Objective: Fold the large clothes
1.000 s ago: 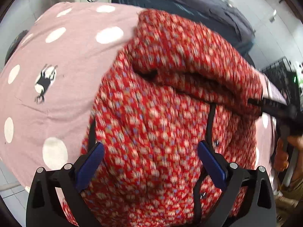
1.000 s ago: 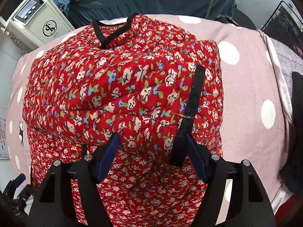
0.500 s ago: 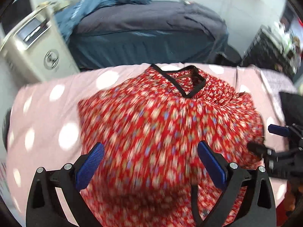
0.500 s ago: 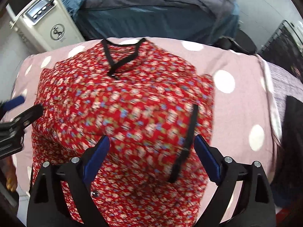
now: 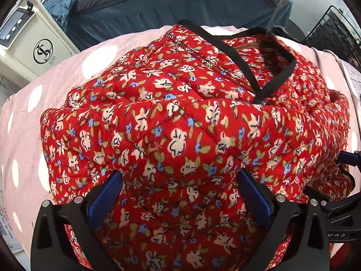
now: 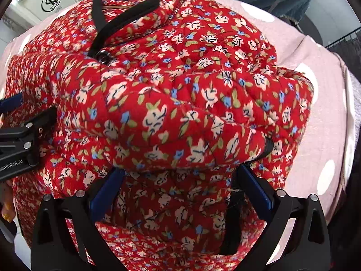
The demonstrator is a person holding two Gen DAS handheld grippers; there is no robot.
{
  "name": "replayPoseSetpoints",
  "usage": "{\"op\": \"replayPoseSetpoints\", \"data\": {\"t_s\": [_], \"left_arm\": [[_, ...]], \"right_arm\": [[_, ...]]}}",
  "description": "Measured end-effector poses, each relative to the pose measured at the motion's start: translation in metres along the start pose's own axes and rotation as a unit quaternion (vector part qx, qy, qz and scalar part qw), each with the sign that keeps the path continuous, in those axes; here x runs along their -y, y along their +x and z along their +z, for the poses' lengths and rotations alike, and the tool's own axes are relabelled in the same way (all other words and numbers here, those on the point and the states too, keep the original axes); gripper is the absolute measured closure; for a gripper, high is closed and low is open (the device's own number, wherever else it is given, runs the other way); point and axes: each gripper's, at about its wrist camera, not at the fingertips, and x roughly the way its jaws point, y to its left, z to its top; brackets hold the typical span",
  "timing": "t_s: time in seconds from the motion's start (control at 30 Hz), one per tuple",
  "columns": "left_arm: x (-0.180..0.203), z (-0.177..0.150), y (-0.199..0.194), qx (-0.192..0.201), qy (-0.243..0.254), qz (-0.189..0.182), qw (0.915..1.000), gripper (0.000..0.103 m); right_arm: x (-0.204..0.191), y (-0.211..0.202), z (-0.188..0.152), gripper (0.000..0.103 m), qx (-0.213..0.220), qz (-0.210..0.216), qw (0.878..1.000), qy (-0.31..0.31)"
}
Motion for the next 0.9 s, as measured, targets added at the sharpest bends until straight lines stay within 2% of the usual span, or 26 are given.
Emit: {"op": "replayPoseSetpoints", "data": {"t_s": [0.23, 0.33, 0.43, 0.5, 0.67, 0.8, 0.9], "left_arm": [[-0.008, 0.018, 0.008, -0.029, 0.003, -0.019, 0.9994, 0.004], [-0.013, 0.019, 0.007, -0.019, 0.002, -0.017, 0.9997, 0.004], [-0.017, 0.012, 0.003, -0.005, 0.001, -0.018, 0.9998, 0.004], [-0.013, 0.001, -0.003, 0.004, 0.002, -0.018, 0.9998, 0.004], [-0.006, -0.032, -0.035, 0.043, 0.008, -0.002, 0.9991, 0.005], [-0.012, -0.071, -0.071, 0.066, -0.001, -0.009, 0.9977, 0.006], [-0.025, -0.105, -0.090, 0.082, -0.019, -0.018, 0.9963, 0.006]], "right_arm": [[0.007, 0.009, 0.028, 0.004, -0.002, -0.001, 1.000, 0.021], [0.009, 0.011, 0.036, 0.004, 0.021, -0.005, 1.000, 0.020], [0.013, 0.003, 0.020, 0.004, 0.059, -0.003, 0.998, 0.021], [0.014, -0.002, 0.013, 0.004, 0.078, 0.001, 0.997, 0.018], [0.017, -0.033, -0.003, 0.004, 0.092, -0.005, 0.996, 0.014], [0.019, -0.061, -0.035, 0.004, 0.117, 0.000, 0.993, -0.002], [0.025, -0.068, -0.065, 0.005, 0.115, 0.015, 0.993, -0.013]]}}
